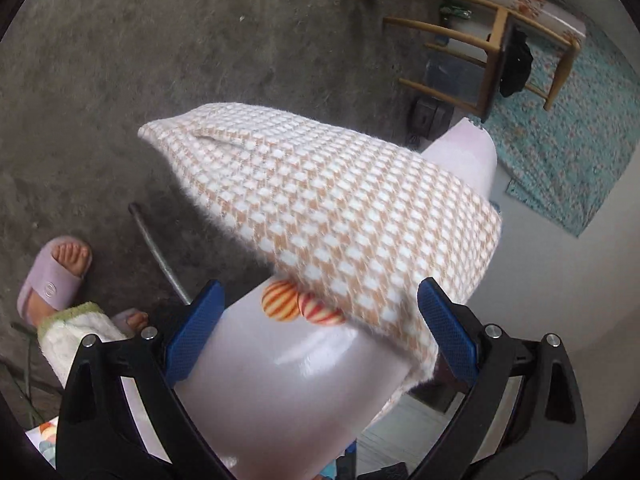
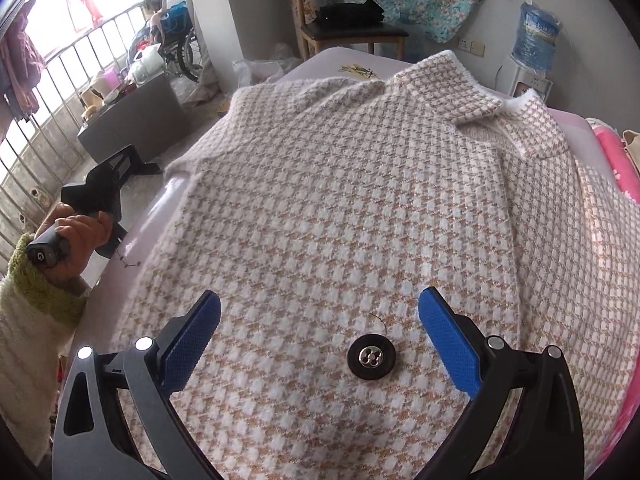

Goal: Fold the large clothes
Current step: 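Grasp the coat sleeve with the left gripper and lift it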

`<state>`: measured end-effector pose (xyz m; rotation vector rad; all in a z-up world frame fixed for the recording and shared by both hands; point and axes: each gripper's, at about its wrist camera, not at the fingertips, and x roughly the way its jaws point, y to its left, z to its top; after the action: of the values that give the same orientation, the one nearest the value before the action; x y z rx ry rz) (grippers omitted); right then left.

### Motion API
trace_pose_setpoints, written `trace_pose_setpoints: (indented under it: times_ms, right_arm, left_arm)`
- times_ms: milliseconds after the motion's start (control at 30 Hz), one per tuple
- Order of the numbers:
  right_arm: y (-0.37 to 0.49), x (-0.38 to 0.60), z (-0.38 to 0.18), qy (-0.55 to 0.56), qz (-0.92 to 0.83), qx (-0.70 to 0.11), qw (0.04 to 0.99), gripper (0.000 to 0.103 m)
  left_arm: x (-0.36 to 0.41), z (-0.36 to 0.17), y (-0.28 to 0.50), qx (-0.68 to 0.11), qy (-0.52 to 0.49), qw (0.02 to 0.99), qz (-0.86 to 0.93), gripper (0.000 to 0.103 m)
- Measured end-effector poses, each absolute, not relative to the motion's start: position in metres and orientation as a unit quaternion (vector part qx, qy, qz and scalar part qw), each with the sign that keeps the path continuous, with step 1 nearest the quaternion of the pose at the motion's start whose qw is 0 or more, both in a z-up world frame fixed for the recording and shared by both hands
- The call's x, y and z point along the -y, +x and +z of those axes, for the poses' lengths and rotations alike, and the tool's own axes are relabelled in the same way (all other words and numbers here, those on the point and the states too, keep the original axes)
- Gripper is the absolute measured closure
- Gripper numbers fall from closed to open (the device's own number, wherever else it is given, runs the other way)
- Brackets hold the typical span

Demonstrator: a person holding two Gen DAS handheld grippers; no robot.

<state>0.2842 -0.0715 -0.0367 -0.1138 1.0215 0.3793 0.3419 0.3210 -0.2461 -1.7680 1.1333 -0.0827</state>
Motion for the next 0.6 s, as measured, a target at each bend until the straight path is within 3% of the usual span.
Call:
trace_pose_setpoints:
  times_ms: [167,267,333,433,600]
  right_arm:
    - [0.293,0.074,-0.045,-0.050,0.173,-0.494,0.851,0.006]
    - [0.293,0.073,-0.046,-0.049,0.172,-0.493,0.851,0.006]
    - [0.292,0.074,-0.045,-0.050,0.171,-0.491,0.853,0.006]
    - [0.290,0.077,-0.043,-0.051,0.167,-0.488,0.855,0.006]
    - [0.281,0.090,-0.032,-0.047,0.155,-0.477,0.864,0.006]
  left_arm:
    - [-0.310,-0.274,0.364,-0.462,-0.753,0.467,-0.033,0.015]
    - [-0.314,-0.280,0.370,-0.455,-0.761,0.461,-0.023,0.040]
    - [-0.320,-0.278,0.372,-0.449,-0.759,0.472,-0.005,0.063]
    - [-0.337,-0.257,0.375,-0.445,-0.732,0.516,0.022,0.084]
    - [-0.350,-0.145,0.383,-0.452,-0.519,0.716,0.116,0.093]
